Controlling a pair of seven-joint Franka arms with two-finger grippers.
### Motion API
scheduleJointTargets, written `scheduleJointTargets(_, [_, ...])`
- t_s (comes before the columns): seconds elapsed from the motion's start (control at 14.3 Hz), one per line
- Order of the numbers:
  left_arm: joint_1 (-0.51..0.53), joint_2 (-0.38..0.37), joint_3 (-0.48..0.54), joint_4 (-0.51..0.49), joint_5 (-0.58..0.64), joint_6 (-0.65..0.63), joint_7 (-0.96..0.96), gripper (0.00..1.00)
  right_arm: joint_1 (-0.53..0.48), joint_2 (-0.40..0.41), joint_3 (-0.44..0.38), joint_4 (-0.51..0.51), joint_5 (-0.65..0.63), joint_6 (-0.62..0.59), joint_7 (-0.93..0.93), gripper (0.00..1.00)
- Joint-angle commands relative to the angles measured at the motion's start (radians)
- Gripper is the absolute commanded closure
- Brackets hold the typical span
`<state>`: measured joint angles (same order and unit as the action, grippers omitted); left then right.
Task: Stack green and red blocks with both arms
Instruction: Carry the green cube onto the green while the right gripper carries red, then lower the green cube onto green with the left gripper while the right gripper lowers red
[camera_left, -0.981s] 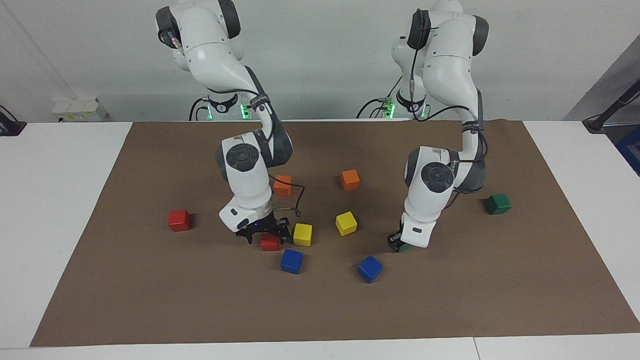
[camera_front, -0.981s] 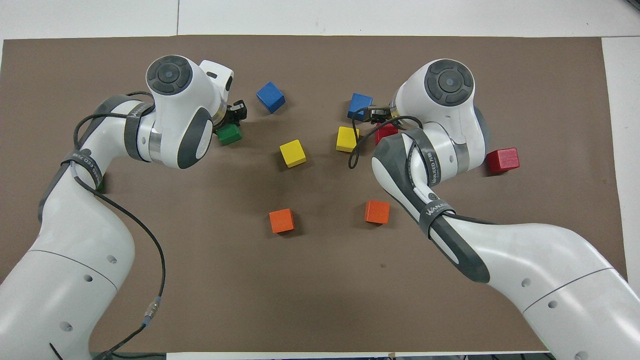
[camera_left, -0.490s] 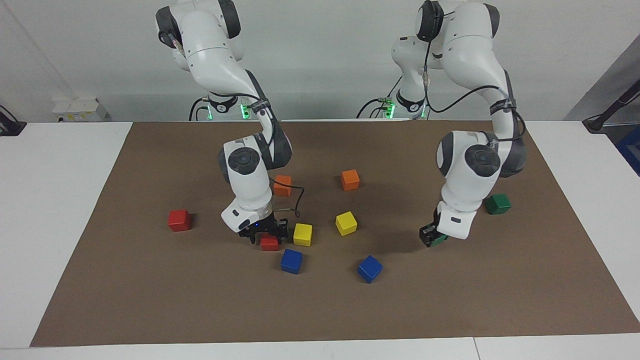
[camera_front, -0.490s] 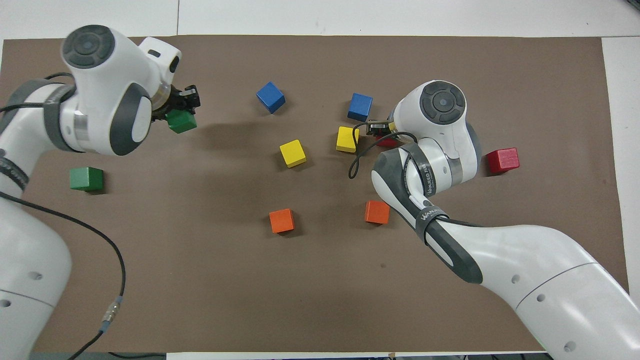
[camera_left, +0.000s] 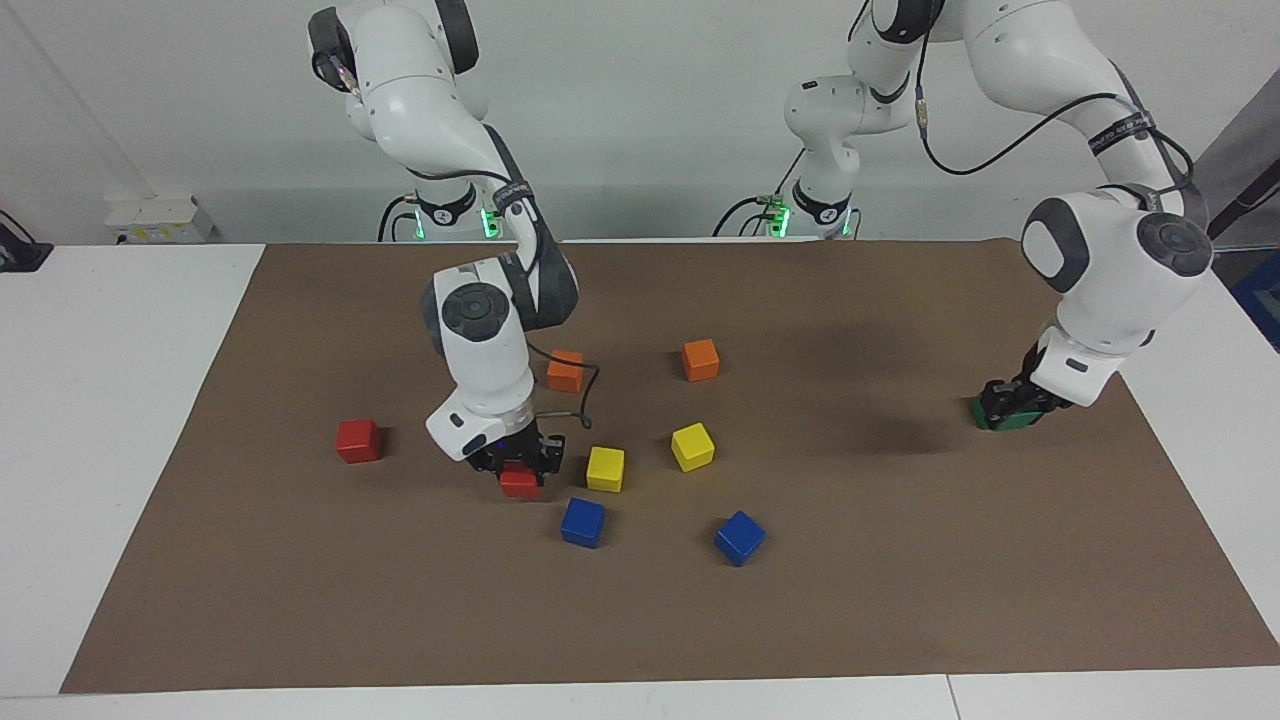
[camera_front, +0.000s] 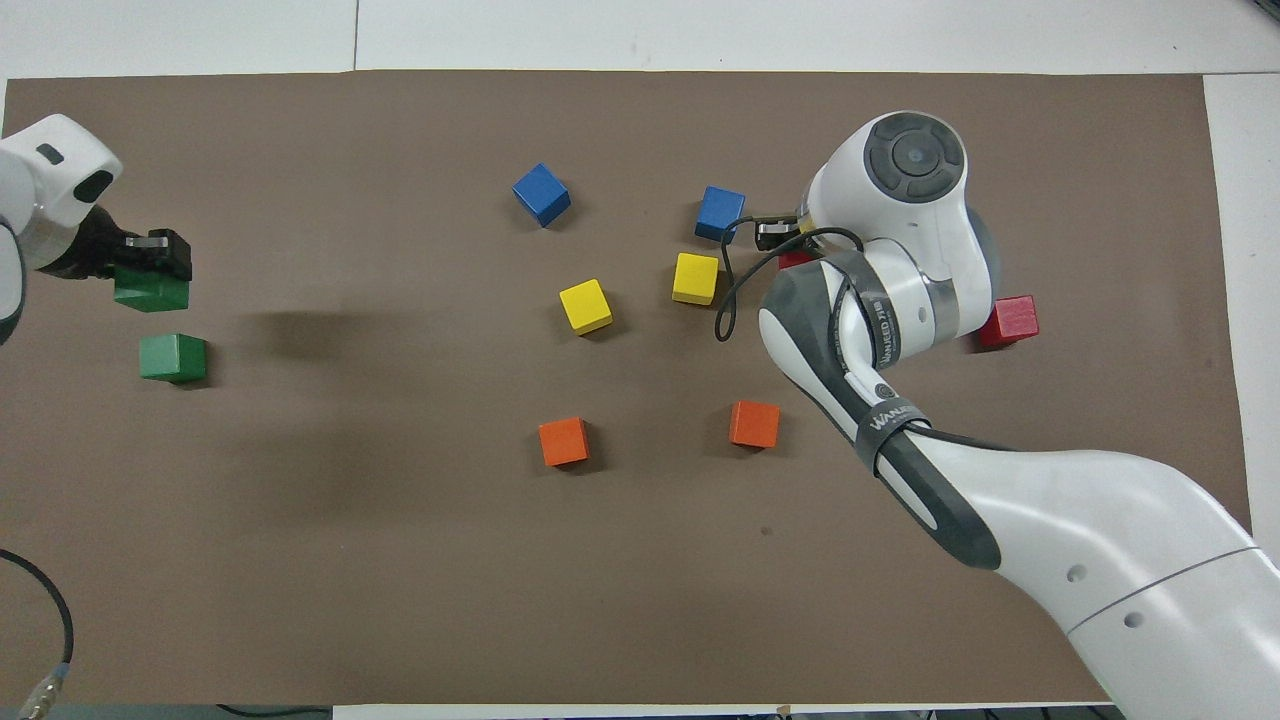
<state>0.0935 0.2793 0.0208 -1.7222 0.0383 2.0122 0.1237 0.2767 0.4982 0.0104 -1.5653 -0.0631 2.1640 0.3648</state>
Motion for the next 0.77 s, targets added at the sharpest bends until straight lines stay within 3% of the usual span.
scheduleJointTargets(0.0, [0.058,-0.061,-0.013,-0.118,0.012,0.075,0.112,1.00,-0.074,-0.081,0.010,0.002,-0.009,-0.070,-0.142,1.00])
scheduleJointTargets(0.35, [0.107,-0.166,-0.018,-0.356,0.003,0.318,0.183,1.00,-0.211,-0.243,0.010,-0.194,0.000,-0.090,-0.311,1.00])
scheduleJointTargets(0.7, [0.111,-0.187,-0.016,-0.401,-0.032,0.377,0.186,1.00,-0.303,-0.322,0.011,-0.364,0.003,-0.018,-0.380,1.00])
